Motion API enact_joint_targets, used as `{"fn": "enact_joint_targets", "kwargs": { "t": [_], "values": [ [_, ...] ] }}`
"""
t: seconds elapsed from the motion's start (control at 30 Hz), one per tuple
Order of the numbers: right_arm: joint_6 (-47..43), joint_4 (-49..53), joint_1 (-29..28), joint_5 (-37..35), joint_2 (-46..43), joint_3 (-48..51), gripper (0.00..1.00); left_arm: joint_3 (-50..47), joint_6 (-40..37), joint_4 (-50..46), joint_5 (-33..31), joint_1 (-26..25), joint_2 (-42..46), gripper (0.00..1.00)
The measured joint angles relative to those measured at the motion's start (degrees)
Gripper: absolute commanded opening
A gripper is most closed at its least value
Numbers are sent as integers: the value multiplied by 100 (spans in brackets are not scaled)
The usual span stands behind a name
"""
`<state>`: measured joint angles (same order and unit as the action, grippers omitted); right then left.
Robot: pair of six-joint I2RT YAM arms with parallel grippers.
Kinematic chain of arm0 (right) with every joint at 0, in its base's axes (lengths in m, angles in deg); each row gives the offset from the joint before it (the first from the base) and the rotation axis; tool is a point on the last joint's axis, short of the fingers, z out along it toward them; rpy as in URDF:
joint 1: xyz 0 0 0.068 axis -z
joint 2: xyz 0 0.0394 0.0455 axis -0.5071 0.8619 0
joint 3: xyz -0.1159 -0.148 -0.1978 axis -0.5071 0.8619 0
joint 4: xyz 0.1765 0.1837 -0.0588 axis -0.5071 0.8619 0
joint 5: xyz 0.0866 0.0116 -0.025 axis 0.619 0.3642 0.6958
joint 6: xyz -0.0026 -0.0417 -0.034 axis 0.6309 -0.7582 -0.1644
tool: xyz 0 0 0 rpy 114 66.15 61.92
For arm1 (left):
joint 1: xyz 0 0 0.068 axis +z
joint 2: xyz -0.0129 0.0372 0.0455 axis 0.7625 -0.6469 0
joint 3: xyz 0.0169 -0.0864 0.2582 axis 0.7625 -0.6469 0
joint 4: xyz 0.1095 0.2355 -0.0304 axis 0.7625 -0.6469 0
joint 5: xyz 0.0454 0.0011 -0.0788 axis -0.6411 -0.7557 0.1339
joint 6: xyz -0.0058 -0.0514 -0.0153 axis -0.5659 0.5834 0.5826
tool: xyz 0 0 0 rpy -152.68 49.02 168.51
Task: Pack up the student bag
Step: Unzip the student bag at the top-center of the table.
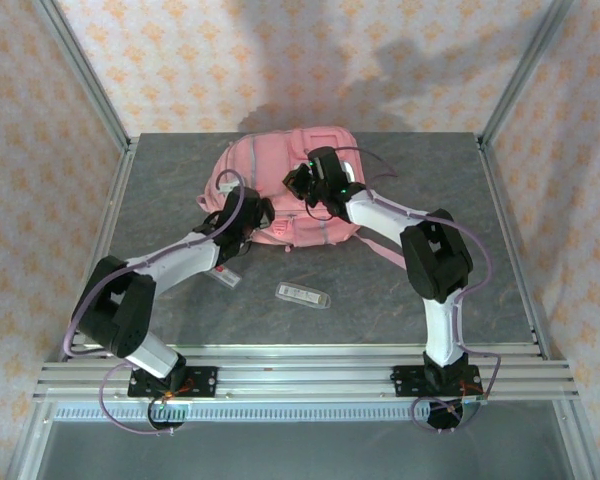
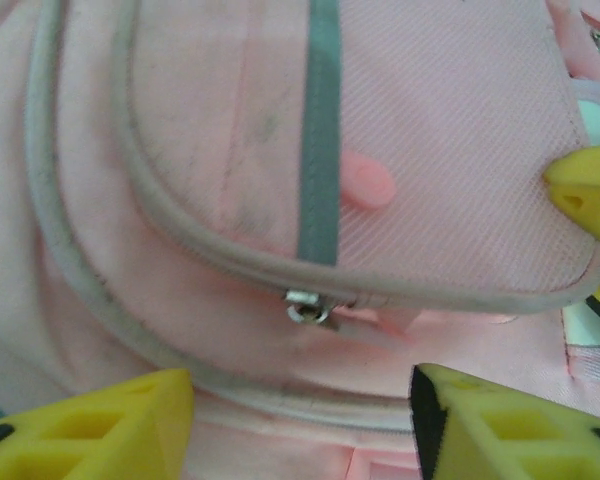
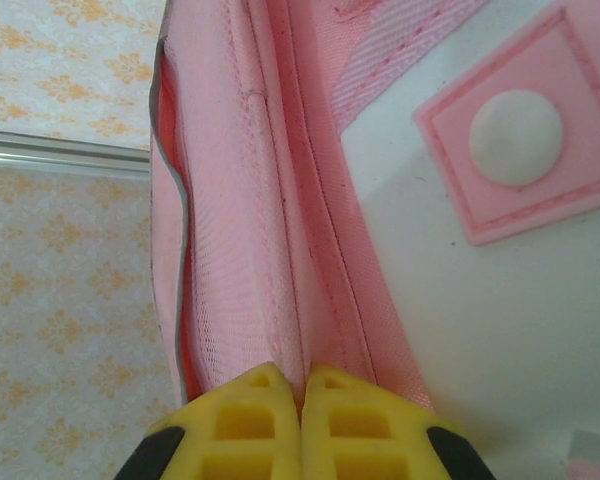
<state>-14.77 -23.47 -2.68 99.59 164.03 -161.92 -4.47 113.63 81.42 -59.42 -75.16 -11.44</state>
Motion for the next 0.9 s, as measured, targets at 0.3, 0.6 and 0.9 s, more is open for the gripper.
{"fn": "enact_joint_targets", "kwargs": {
  "t": [0.3, 0.6, 0.9],
  "values": [
    [17, -55, -2, 74, 0, 48, 0, 380, -138, -15, -85, 0, -581, 32],
    [17, -118, -2, 74, -50, 131, 0, 544, -249, -92, -173, 11, -754, 51],
    [17, -350, 4, -13, -138, 361, 0, 763, -474, -205, -98, 114, -898, 0]
  ]
}}
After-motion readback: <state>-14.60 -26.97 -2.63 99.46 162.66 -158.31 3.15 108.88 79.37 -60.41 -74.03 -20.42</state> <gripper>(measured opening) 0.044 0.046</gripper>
